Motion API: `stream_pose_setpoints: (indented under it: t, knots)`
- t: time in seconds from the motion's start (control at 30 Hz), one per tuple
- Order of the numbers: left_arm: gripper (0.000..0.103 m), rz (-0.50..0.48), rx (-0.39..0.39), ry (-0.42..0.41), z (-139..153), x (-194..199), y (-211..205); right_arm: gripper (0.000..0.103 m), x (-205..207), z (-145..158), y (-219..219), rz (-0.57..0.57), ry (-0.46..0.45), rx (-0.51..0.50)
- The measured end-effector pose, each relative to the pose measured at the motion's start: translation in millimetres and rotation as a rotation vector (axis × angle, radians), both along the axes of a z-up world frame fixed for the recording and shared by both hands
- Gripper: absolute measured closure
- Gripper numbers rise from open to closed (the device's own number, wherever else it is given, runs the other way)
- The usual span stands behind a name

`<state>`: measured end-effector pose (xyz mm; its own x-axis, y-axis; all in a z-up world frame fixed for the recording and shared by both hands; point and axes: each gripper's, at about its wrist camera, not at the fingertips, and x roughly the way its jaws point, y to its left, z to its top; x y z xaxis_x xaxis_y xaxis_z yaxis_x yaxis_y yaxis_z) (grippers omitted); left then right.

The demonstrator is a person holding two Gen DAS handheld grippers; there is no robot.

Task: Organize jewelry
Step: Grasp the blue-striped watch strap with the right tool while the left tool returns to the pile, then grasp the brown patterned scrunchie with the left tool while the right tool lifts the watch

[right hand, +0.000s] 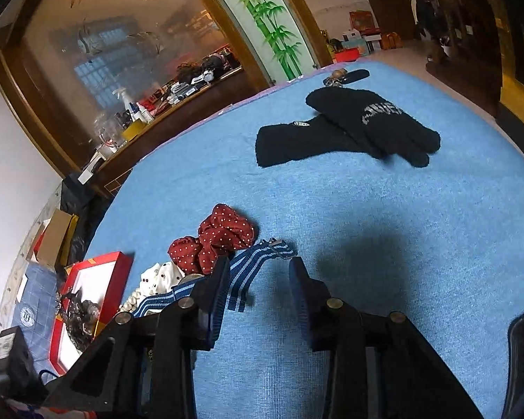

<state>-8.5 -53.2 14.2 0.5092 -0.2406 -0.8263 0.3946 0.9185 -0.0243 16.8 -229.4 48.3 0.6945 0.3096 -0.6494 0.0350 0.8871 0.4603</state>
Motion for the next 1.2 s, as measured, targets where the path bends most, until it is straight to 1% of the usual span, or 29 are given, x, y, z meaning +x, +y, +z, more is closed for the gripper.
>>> stream_pose_setpoints:
  t: [0.07, 0.1, 0.17, 0.23, 0.27, 0.37, 0.47, 0.57, 0.7, 0.77, 0.8, 0.87, 0.9, 0.97, 1.03, 1.13, 1.17, 1.2]
  knots:
    - [0.05, 0.02, 0.021, 0.003, -4, 8, -3, 0.065, 0, -1, 0, 0.005, 0.004, 0.008]
    - [0.049, 0.028, 0.026, -0.013, -5, 13, -7, 0.065, 0, -1, 0, 0.005, 0.004, 0.01]
    - [0.05, 0.035, 0.024, -0.019, -6, 15, -9, 0.065, 1, -1, 0, 0.008, 0.005, 0.018]
    - [0.079, 0.03, 0.01, -0.036, -5, 15, -9, 0.065, 1, -2, 1, 0.017, 0.01, 0.024]
    - [0.091, 0.027, 0.014, -0.049, -4, 14, -7, 0.065, 2, -3, 3, 0.025, 0.015, 0.028]
    - [0.096, 0.012, -0.024, -0.061, 1, 10, 2, 0.065, 3, -5, 7, 0.051, 0.02, 0.039]
    - [0.096, -0.004, -0.071, -0.085, 12, -2, 16, 0.065, 4, -6, 15, 0.091, 0.015, 0.035]
    - [0.095, 0.007, -0.105, -0.13, 22, -12, 33, 0.065, 9, -8, 35, 0.19, 0.024, 0.047]
    - [0.095, 0.057, -0.13, -0.155, 26, -10, 52, 0.065, 28, -6, 73, 0.326, 0.044, -0.008]
    - [0.095, 0.079, -0.139, -0.163, 28, -7, 58, 0.065, 41, -8, 85, 0.36, 0.045, -0.044]
    - [0.095, 0.084, -0.14, -0.168, 29, -6, 60, 0.065, 49, -12, 90, 0.379, 0.062, -0.063]
    - [0.095, 0.093, -0.137, -0.173, 30, -6, 62, 0.065, 60, -22, 91, 0.392, 0.098, -0.055]
    - [0.095, 0.093, -0.134, -0.173, 30, -5, 62, 0.065, 62, -25, 90, 0.389, 0.1, -0.062]
    - [0.095, 0.094, -0.136, -0.173, 30, -7, 63, 0.065, 65, -27, 90, 0.378, 0.096, -0.112]
    - [0.095, 0.098, -0.132, -0.181, 30, -7, 63, 0.064, 67, -31, 86, 0.379, 0.114, -0.125]
    - [0.095, 0.112, -0.121, -0.196, 31, -8, 66, 0.063, 63, -34, 78, 0.382, 0.159, -0.098]
    - [0.095, 0.118, -0.121, -0.198, 32, -7, 67, 0.062, 61, -34, 76, 0.397, 0.177, -0.084]
    - [0.095, 0.126, -0.126, -0.197, 32, -6, 69, 0.059, 55, -34, 71, 0.422, 0.204, -0.047]
